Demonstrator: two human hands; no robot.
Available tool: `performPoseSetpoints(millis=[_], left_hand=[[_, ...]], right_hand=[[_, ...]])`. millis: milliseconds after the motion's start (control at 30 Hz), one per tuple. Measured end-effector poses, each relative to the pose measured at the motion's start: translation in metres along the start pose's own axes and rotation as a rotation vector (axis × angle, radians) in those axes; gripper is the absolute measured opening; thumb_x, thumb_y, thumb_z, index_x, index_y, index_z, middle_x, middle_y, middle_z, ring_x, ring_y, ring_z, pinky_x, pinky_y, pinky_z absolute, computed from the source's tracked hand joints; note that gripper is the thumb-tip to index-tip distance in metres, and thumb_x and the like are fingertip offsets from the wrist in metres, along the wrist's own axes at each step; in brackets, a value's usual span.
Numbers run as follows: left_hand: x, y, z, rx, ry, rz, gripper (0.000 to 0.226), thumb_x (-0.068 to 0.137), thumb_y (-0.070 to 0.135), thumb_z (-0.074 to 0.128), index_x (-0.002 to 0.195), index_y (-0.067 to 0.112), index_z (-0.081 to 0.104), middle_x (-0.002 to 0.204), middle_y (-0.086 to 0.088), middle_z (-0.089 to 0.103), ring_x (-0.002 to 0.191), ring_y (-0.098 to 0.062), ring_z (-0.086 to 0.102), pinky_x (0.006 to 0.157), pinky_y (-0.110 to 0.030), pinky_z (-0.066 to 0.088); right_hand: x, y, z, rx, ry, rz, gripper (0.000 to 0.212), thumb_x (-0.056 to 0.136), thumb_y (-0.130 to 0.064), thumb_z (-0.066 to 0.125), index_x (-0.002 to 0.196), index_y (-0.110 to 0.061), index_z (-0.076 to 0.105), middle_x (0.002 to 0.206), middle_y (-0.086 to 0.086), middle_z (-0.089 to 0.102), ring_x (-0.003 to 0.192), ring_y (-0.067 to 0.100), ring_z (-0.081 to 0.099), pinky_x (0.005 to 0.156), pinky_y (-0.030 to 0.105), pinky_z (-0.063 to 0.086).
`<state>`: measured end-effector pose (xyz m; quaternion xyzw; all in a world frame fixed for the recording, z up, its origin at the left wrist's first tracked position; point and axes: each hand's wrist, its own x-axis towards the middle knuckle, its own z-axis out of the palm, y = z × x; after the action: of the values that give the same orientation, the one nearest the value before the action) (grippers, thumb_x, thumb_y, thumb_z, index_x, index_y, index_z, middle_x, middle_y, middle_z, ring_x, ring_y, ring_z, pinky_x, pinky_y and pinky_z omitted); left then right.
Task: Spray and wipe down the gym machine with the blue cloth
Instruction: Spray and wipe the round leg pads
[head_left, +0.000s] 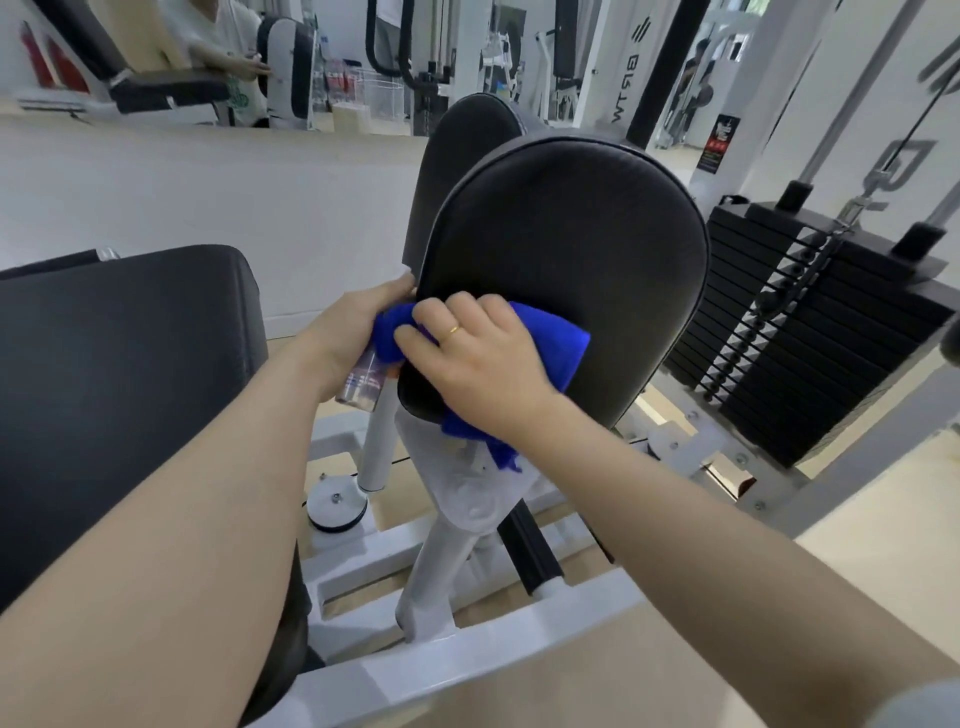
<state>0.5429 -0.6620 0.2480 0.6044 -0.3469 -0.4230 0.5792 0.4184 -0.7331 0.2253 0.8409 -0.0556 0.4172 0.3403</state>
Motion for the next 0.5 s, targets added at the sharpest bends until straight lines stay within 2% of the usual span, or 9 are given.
performPoseSetpoints(millis=[167,267,300,400,500], left_hand=[[0.006,-0.001,-0.003,0.07,-0.031,0.06,0.032,0.093,0.046,0.045,0.083,0.018,0.058,0.075,0.004,0.056,0.043,-0.013,0.044,0.043,-0.022,0.039],[0.009,-0.001,-0.001,0.098,-0.006,0.048,0.034,0.094,0.043,0.043,0.077,0.018,0.057,0.06,0.005,0.058,0.042,-0.011,0.05,0.045,-0.021,0.042],[0.009,0.0,0.0,0.074,-0.004,0.028,0.036,0.094,0.046,0.043,0.078,0.017,0.058,0.061,0.004,0.06,0.046,-0.01,0.054,0.047,-0.021,0.045],[0.01,0.0,-0.003,0.113,-0.005,0.036,0.039,0.093,0.052,0.044,0.084,0.02,0.063,0.084,0.001,0.061,0.064,-0.013,0.061,0.055,-0.024,0.05],[0.008,0.0,0.0,0.092,0.033,0.058,0.035,0.095,0.044,0.043,0.076,0.018,0.058,0.069,0.002,0.055,0.043,-0.01,0.053,0.042,-0.018,0.043]], right_hand=[[0.028,0.034,-0.019,-0.098,0.207,0.262,0.027,0.083,-0.002,0.047,0.086,-0.016,0.071,0.084,0.005,0.066,0.066,0.024,0.056,0.061,0.035,0.037],[0.006,0.016,-0.006,-0.045,0.132,0.144,0.022,0.083,-0.004,0.052,0.085,-0.015,0.07,0.083,0.005,0.065,0.064,0.023,0.054,0.06,0.035,0.036],[-0.007,0.008,-0.001,-0.016,0.067,0.071,0.02,0.083,-0.005,0.053,0.086,-0.015,0.069,0.082,0.005,0.064,0.064,0.023,0.053,0.06,0.035,0.035],[-0.025,0.001,0.001,0.029,-0.093,-0.085,0.019,0.085,-0.007,0.052,0.091,-0.015,0.067,0.084,0.004,0.062,0.068,0.022,0.054,0.062,0.034,0.037],[-0.003,0.023,-0.015,-0.03,-0.023,-0.094,0.022,0.086,-0.007,0.048,0.085,-0.016,0.068,0.083,0.004,0.063,0.067,0.023,0.054,0.062,0.035,0.034]])
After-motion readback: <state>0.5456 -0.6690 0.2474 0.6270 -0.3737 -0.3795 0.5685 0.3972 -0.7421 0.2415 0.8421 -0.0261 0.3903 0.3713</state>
